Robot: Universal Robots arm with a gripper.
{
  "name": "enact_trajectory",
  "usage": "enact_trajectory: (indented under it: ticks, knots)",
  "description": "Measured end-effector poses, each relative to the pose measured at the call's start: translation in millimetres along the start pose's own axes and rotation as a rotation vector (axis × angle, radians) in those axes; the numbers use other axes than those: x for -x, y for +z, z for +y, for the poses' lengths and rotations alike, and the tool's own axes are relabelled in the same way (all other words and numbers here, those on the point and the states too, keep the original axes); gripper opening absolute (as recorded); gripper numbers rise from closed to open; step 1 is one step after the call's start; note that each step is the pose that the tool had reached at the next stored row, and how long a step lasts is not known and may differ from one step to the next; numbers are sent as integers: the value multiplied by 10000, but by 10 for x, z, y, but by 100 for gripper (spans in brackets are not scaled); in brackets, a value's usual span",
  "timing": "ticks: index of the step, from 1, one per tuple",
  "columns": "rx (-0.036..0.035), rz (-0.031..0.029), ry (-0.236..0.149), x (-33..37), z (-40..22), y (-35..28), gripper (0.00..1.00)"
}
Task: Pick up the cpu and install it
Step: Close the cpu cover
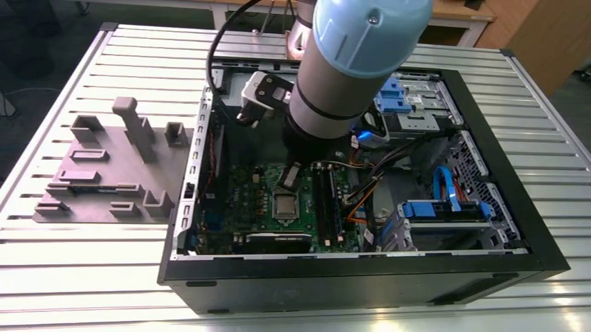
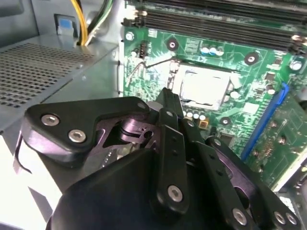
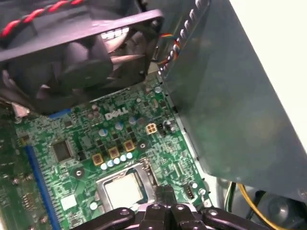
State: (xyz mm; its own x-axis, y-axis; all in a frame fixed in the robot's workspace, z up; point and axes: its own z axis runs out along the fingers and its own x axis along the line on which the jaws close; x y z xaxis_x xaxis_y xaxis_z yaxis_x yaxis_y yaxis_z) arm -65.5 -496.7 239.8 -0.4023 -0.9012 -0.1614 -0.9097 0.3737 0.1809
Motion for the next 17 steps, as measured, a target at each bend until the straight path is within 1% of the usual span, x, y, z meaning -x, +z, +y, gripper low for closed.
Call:
enact_trajectory:
  ticks: [2,4,11,17]
  knots:
    - [-3,4,3,-42,-15,-9,10]
    - [-3,6,0,-60,-19,-12,10]
    - [-1,6,-9,-65,-19,-13,10]
    - [-2,6,-8,-89,11,-11,10]
